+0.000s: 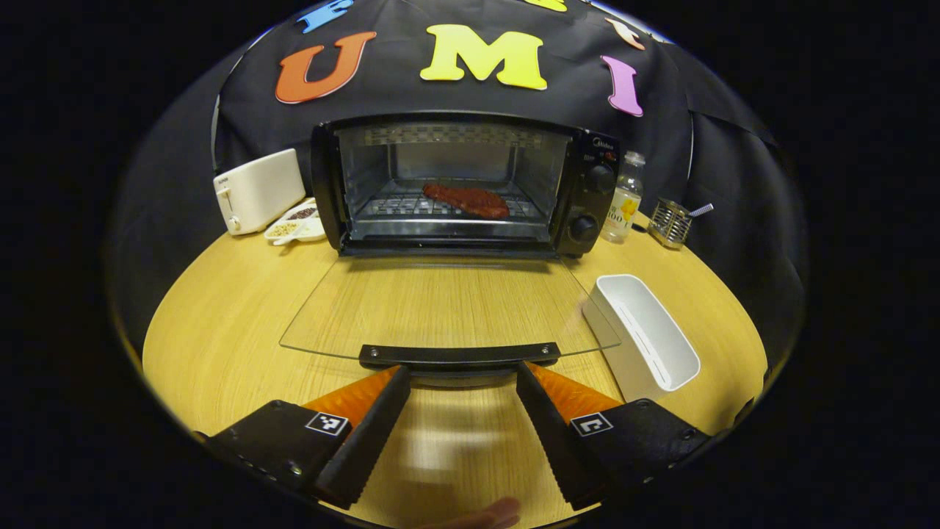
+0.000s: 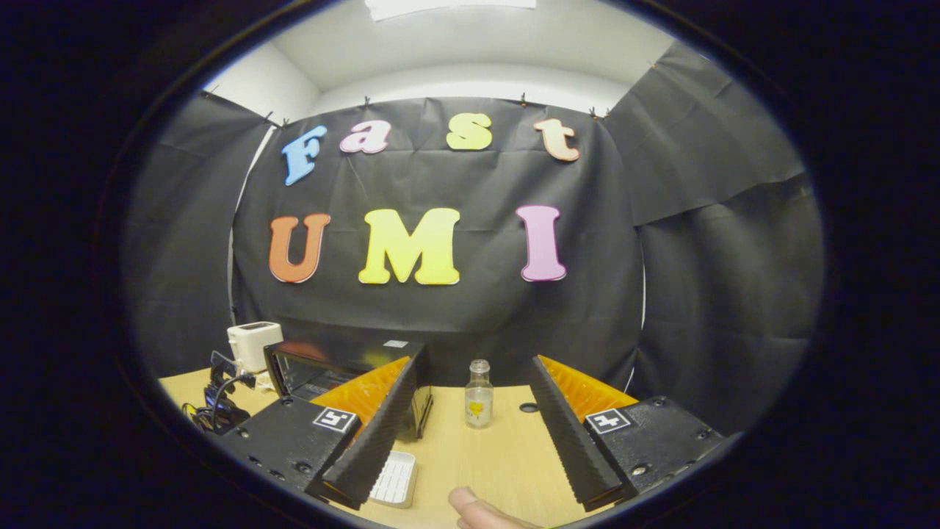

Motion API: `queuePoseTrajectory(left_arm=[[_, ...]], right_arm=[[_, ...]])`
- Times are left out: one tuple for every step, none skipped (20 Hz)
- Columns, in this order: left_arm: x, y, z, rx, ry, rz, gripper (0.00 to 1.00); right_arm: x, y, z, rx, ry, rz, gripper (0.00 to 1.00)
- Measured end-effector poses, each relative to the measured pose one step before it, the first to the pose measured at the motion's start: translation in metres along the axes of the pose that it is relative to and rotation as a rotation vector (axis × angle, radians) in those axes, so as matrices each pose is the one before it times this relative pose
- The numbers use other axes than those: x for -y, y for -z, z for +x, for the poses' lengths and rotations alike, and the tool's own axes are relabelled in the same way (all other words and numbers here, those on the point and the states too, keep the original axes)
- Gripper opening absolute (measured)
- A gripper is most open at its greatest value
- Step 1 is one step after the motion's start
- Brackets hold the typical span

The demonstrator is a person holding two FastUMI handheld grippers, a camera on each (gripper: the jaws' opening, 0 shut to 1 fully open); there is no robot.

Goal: Open the electric oven with the left hand, put the food in, and close the electric oven.

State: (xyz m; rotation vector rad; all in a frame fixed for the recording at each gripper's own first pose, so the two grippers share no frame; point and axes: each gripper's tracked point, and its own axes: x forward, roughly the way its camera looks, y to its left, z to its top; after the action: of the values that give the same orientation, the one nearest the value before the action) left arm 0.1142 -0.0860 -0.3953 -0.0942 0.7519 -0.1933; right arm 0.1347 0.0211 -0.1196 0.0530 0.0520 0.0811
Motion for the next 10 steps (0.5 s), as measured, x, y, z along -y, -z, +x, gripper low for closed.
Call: queuePoseTrajectory(left_arm=[[-0.00007, -0.00219, -0.00107, 0.00641, -0.00200, 0.00965, 0.95], [0.00009, -0.00064, -0.00075, 0.00340, -0.00138, 0.00373, 0.95], [-0.00012, 0.00172, -0.00016, -0.00459, -0.00049, -0.00395, 0.95], [0.00082, 0.00058, 0.00015, -0.00144, 0.00019, 0.00161, 0.95], [-0.00082, -0.00089, -0.00020, 0.00380, -0.00052, 0.00055, 0.95], [0.00012, -0.00102, -0.00074, 0.00233, 0.00018, -0.00086, 0.95], [-0.00018, -0.00148, -0.00089, 0.00620, 0.00134, 0.00229, 0.95], [-0.00028, -0.00214, -0.00092, 0.01272, 0.00215, -0.00232, 0.95], [-0.00031, -0.00346, -0.00027, 0.01688, 0.00210, -0.00661, 0.95], [-0.00035, -0.00067, -0.00074, 0.00544, 0.00599, -0.01650, 0.95]], right_arm=[[0.00266, 0.00117, 0.00022, 0.00058, 0.00489, 0.00105, 0.99], [0.00247, 0.00046, -0.00019, -0.00215, 0.00581, 0.00133, 0.99], [-0.00011, 0.00109, -0.00052, -0.00477, 0.00166, 0.00114, 0.99], [-0.00048, -0.00003, -0.00176, -0.00429, -0.00114, -0.00038, 0.99], [-0.00054, -0.00002, -0.00094, -0.00213, -0.00039, -0.00126, 0.98], [0.00013, -0.00118, -0.00300, -0.00135, -0.00065, -0.00389, 0.99], [-0.00021, -0.00086, -0.00402, 0.00040, -0.00013, -0.00574, 0.99], [0.00163, -0.00178, -0.00431, 0.00360, 0.00418, -0.00470, 0.98], [0.00270, -0.00267, -0.00277, 0.00785, 0.00675, -0.00168, 0.98], [0.00248, -0.00184, -0.00308, 0.00624, 0.00921, 0.00324, 0.98]])
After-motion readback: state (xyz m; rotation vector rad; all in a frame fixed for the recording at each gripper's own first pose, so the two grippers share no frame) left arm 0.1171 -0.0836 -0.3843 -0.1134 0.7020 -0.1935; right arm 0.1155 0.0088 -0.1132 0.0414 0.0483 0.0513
